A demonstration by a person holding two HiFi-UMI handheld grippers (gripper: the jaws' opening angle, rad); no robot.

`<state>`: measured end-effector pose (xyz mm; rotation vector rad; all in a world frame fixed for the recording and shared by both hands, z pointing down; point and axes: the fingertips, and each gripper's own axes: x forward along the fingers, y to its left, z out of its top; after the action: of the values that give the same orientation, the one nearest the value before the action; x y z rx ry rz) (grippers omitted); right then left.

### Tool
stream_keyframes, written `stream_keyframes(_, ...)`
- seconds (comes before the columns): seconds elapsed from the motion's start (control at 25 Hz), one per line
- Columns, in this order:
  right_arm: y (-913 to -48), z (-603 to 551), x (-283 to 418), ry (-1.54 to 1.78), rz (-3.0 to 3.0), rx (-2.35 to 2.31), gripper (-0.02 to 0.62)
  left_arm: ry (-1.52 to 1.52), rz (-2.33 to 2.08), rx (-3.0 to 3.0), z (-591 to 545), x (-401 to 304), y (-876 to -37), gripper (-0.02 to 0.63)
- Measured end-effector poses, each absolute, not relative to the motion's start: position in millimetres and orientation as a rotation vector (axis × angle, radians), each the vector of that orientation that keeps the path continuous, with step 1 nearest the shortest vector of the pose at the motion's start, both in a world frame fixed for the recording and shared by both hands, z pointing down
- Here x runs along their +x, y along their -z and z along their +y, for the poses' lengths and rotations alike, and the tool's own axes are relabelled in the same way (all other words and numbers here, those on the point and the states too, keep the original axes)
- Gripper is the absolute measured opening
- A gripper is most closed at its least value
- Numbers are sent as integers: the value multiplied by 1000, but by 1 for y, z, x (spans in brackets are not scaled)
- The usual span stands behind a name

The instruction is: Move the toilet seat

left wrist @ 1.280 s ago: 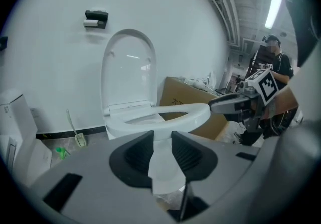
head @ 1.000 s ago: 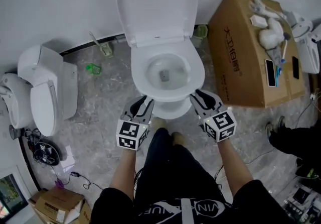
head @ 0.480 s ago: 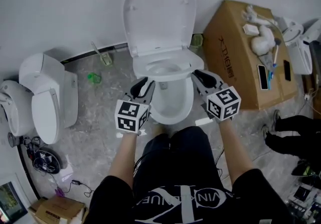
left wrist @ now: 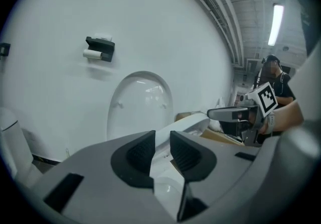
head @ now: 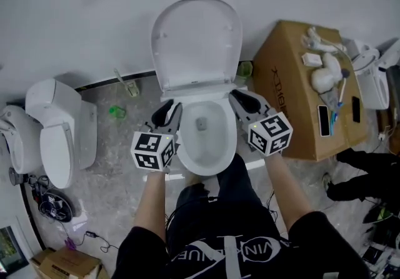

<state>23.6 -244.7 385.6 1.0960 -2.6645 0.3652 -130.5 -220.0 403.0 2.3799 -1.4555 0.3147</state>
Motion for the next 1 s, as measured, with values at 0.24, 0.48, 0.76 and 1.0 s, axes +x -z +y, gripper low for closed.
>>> stream_keyframes(0.24,-365,-296,15,-334,-2704,1027,37,-224,-1566,2315,-269,-138,-383,85)
stream_keyframes(0.48,-354,-340,1,-328,-2684,1052,11,-231,-1622,2306,-311,-146,-373,61)
stream_keyframes(0.76,-347,-384,-7,-323,-2677,1091,11,-249,-1656,2301,-352,-153,-366,57)
stream_keyframes(1.0,-345,-417,-13,-323,-2674,1114,11,-219,-1695,2267,-383,-159,-364,54)
